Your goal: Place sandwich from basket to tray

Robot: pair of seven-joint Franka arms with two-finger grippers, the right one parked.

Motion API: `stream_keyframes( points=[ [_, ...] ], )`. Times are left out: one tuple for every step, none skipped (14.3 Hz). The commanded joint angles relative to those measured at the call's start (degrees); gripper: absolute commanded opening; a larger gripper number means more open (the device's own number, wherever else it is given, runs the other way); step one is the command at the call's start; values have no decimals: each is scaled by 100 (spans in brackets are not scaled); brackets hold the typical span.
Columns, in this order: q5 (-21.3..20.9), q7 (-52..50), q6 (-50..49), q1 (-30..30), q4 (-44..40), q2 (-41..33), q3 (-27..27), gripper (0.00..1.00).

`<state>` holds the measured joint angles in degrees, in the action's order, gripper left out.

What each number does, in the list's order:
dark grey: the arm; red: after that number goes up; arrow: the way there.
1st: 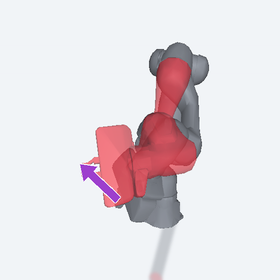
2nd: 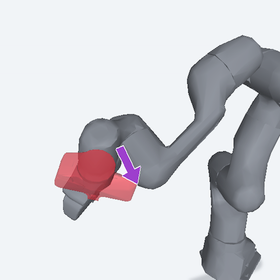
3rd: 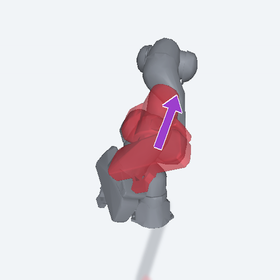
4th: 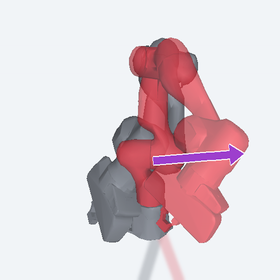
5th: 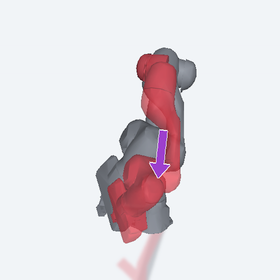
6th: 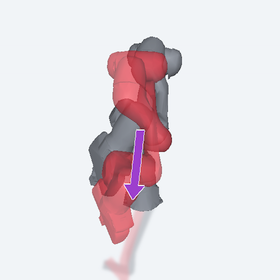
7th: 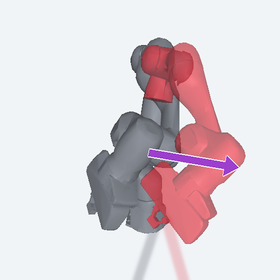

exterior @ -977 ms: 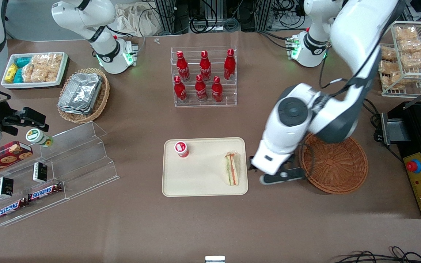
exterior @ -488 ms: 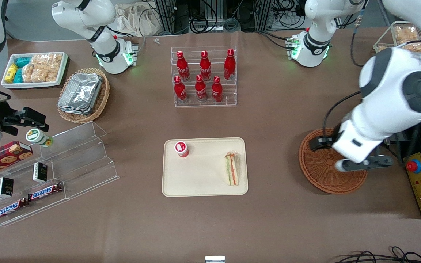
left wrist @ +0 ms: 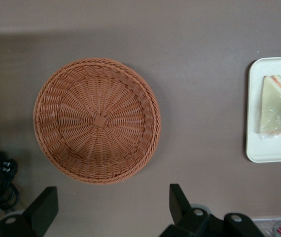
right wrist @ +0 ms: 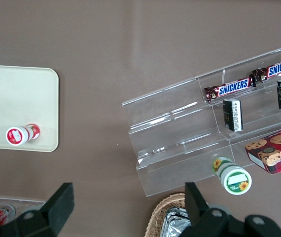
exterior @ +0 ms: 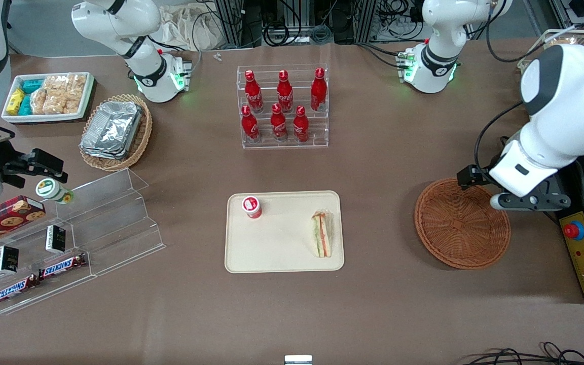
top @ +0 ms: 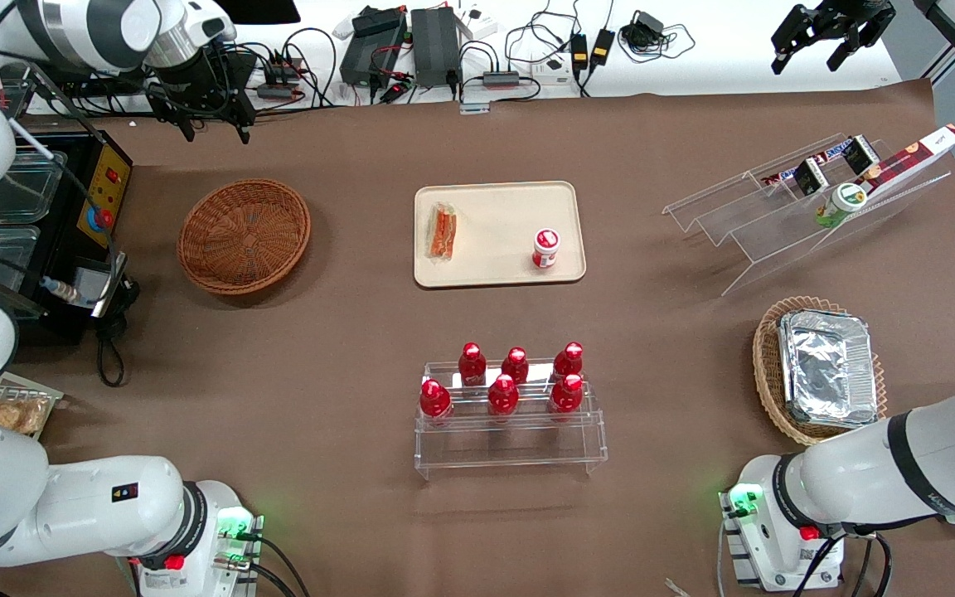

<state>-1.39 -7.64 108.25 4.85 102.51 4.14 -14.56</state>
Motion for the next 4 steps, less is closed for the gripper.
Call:
stream_keyframes(
  points=[
    [174, 446, 531, -266, 946, -704, 392, 100],
    [174, 500, 409, -240, 772, -669, 392, 100],
    [174, 570, 146, -222, 570, -616, 392, 100],
    [174, 727, -74, -222, 299, -503, 392, 100]
  ],
)
